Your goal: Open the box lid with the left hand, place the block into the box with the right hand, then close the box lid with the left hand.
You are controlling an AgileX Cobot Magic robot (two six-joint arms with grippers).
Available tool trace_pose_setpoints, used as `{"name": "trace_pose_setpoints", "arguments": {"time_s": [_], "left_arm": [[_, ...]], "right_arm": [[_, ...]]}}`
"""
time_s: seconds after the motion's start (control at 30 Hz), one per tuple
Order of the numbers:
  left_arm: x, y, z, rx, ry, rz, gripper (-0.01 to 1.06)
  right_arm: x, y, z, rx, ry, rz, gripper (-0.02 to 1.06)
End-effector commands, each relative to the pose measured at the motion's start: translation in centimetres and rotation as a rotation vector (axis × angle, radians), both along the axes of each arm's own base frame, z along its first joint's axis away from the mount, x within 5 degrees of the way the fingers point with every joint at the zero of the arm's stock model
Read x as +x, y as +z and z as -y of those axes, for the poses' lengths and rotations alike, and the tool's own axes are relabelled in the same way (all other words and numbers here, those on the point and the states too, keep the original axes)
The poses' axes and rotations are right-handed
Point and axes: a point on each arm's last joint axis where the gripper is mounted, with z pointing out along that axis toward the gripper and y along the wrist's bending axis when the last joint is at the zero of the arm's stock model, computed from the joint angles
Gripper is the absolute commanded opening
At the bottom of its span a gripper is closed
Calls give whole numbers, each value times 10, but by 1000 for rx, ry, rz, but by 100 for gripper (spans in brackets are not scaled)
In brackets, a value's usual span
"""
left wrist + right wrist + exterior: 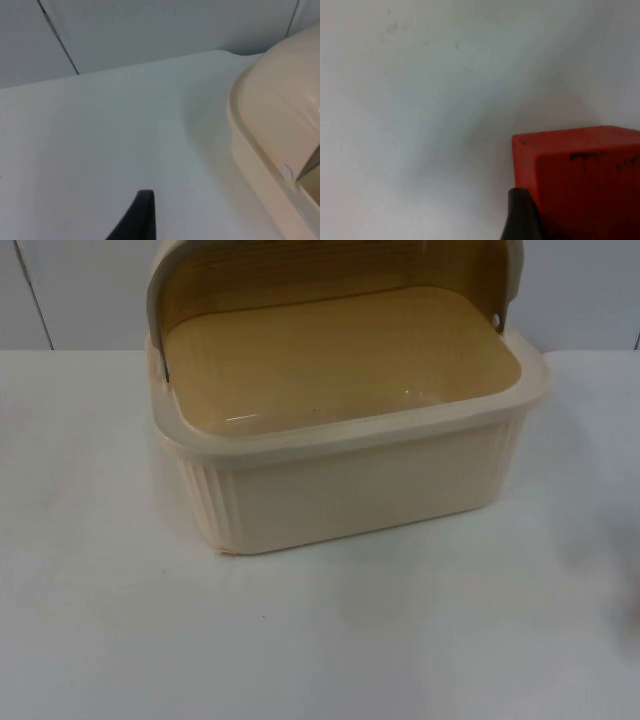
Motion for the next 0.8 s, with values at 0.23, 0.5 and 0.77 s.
{"name": "trace_pose_setpoints", "arguments": {"time_s": [0.23, 0.5, 0.77], "left_arm": [[0, 2, 2, -1, -6, 8, 105], [1, 3, 2, -2, -6, 16, 105], [2, 4, 2, -5, -7, 37, 105]], "right_arm": [[2, 82, -1, 31, 0, 253, 1], [-22, 167, 2, 112, -49, 585, 1], [-38, 216, 0, 234, -84, 878, 1]]}}
